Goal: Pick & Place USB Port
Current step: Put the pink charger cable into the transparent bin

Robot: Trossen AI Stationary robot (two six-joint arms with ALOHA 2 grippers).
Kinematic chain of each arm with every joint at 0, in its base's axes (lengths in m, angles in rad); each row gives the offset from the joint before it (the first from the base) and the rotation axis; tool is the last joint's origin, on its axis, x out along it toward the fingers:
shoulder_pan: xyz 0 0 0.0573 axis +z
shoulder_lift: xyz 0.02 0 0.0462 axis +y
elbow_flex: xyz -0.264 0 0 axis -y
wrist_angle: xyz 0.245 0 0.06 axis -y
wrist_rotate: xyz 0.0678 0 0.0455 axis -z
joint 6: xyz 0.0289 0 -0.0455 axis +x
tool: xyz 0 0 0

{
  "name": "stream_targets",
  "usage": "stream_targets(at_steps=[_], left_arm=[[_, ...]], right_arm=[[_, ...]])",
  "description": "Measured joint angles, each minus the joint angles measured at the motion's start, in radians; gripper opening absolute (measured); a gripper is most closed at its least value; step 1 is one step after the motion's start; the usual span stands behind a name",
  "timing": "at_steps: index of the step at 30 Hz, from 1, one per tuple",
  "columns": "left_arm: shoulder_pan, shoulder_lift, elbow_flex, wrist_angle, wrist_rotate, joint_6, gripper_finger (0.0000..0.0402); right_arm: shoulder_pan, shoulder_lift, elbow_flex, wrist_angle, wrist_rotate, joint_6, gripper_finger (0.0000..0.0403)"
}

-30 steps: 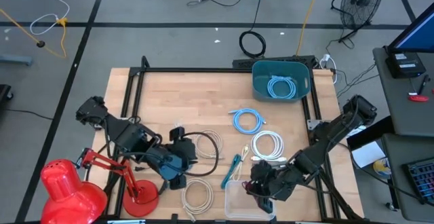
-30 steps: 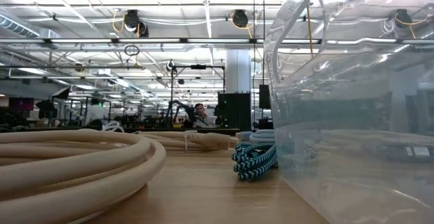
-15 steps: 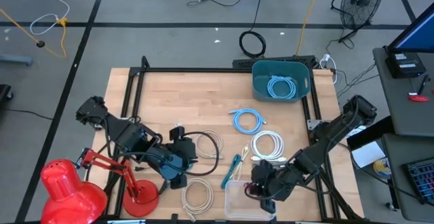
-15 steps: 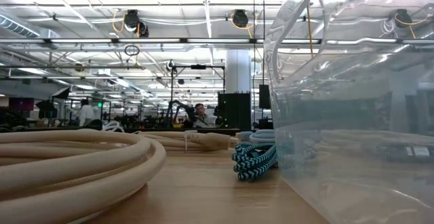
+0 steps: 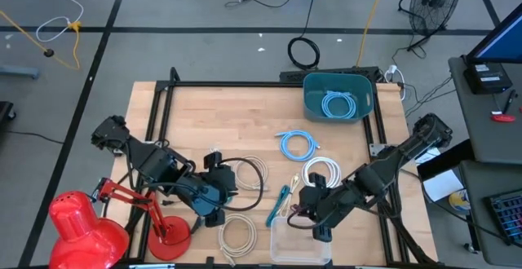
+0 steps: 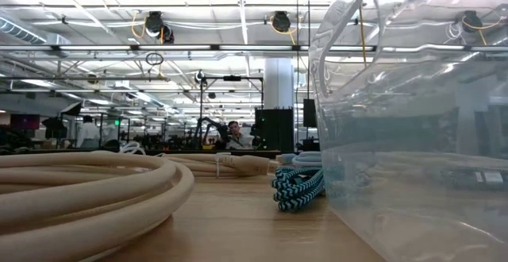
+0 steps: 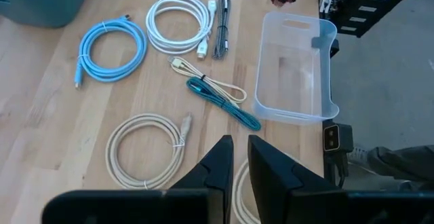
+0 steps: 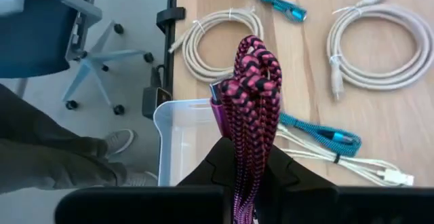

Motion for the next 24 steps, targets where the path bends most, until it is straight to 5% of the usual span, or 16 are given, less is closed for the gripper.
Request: stream_targets(at_steps=[10, 24], left_arm=[[-0.015, 0.000, -0.075, -0.010, 0.007, -0.030, 0.0046], [-0.041, 0.000, -0.254, 0.123, 0.088, -0.077, 0.0046]], right_arm=[[0.006, 0.164, 0.059, -0.029, -0.129, -0.065, 0.0013], [0.064, 0.352, 0.257, -0.155, -0.130, -0.167, 0.0014]])
